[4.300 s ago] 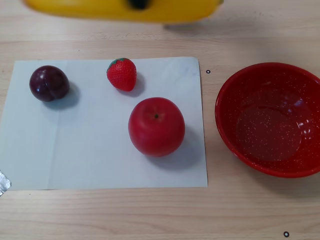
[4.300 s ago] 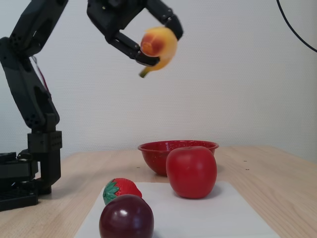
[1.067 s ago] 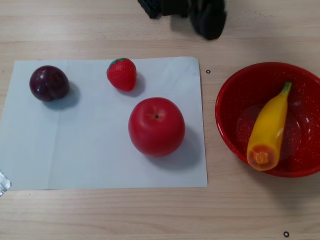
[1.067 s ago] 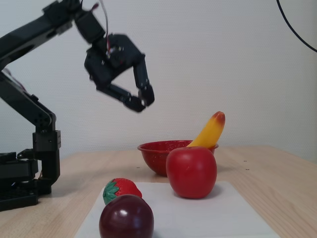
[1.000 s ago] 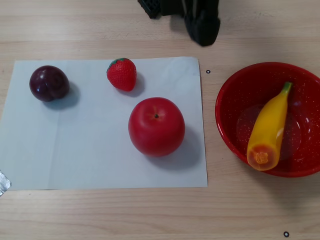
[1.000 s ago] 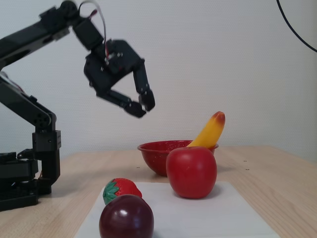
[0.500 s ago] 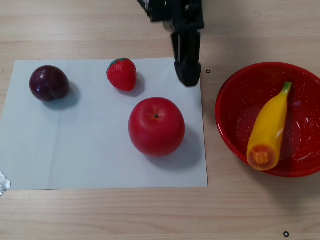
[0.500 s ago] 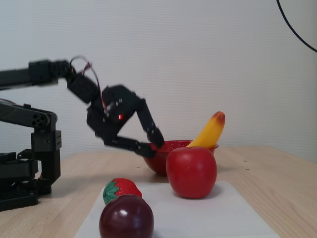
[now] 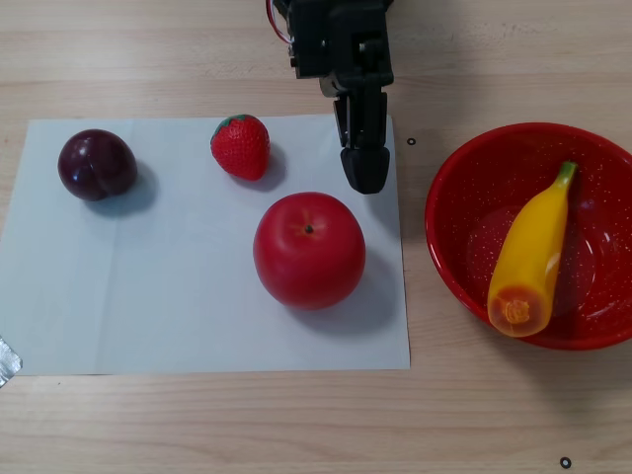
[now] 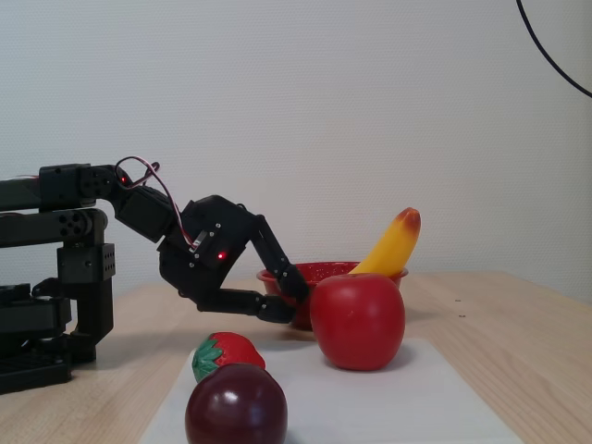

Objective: Grasp the banana and put it in the red bowl.

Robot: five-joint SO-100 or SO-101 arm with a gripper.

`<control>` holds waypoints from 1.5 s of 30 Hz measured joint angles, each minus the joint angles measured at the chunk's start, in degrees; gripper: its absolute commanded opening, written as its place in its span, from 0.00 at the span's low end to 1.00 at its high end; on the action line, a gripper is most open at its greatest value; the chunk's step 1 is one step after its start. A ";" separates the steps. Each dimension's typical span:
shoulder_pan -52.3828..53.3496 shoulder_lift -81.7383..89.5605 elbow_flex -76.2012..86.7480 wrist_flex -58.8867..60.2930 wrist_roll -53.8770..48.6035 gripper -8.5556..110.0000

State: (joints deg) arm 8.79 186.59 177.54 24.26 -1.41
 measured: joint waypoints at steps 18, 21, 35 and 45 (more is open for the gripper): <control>0.53 1.32 0.00 25.31 -4.57 0.07; 0.53 1.32 0.00 25.66 -4.48 0.07; 0.62 1.32 0.00 25.75 -4.48 0.07; 0.62 1.41 0.00 25.75 -4.48 0.07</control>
State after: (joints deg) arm 9.40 188.00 177.54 50.01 -5.89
